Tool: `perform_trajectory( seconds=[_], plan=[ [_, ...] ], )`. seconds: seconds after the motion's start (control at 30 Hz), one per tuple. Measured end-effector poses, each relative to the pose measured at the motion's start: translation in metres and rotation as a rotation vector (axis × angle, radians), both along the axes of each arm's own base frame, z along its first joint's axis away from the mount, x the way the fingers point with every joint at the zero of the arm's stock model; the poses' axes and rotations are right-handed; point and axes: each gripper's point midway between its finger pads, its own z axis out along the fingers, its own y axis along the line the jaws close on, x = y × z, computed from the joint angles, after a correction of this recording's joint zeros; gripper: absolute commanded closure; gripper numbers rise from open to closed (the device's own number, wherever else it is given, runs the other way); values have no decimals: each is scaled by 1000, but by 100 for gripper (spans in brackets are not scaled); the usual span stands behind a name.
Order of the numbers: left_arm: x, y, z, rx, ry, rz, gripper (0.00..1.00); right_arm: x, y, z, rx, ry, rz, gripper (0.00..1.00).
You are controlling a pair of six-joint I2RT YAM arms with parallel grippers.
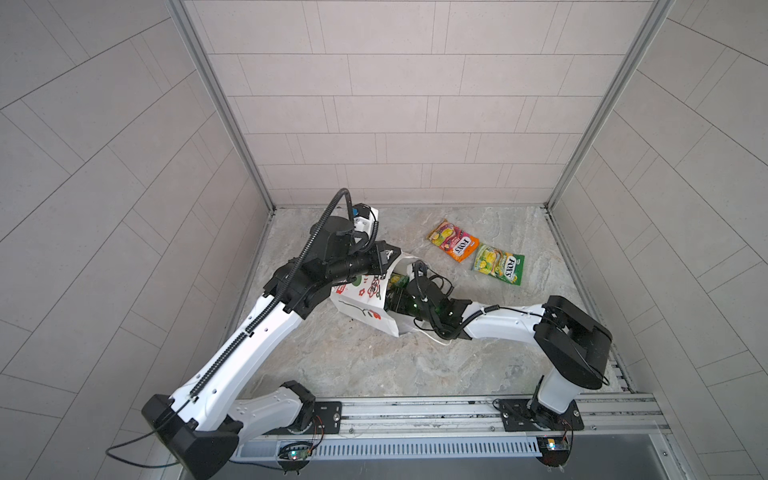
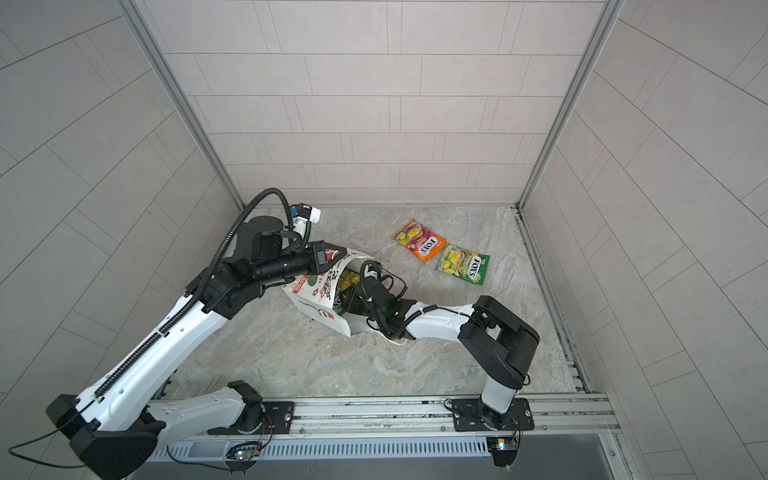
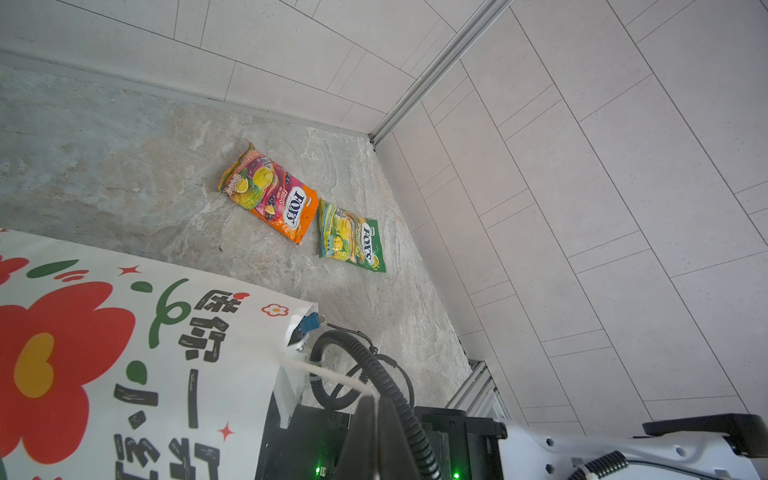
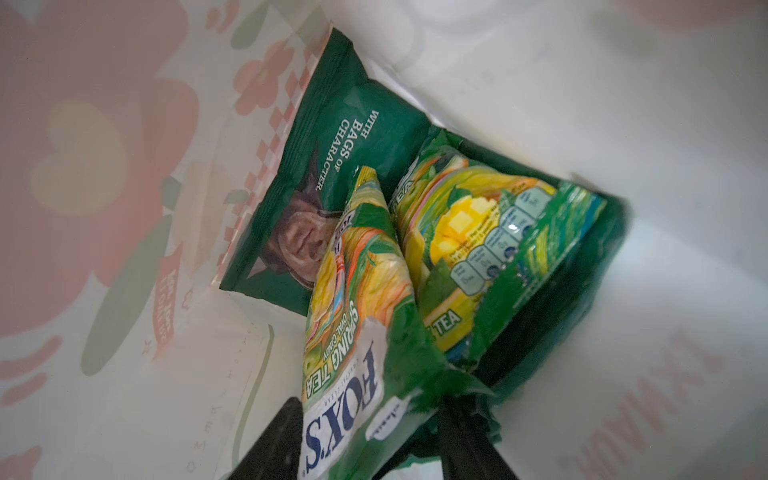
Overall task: Take the snacks out of the paper bag
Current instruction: 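Reach the right gripper into the bag opening toward the remaining green packets, then grasp a green Fox's Spring Tea packet with the right gripper, then pull the green packet out of the bag with the right gripper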
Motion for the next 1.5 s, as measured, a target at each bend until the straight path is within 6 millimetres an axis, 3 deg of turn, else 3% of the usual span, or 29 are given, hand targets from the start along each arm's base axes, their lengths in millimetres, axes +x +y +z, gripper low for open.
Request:
perform_trajectory(
  seconds=[0.17,0.3,0.37,0.53,0.77,1.03,1.33,1.5],
  plan=[
    [0,0,1,-4,-5,0,100,3,4,-1,-9,0,-13,48],
    [1,0,2,-5,-6,-1,100,7,7,-6,-18,6,-21,58],
    [1,-1,2,-5,-8,-1,100,8,8,-10,-26,11,-21,67],
    [1,0,2,-4,-8,0,100,11,10,-11,-37,6,-19,100],
    [2,3,-1,18,-14,16,100,10,11,-4,-48,-33,16,100],
    [8,19,-6,81,-31,97,100,-4,7,38,-22,-109,89,100],
    [10,32,-2,104,-61,159,100,-20,-2,53,-78,-140,180,100],
    [12,37,-1,114,-69,188,100,-28,-16,77,-93,-192,199,100]
  ],
)
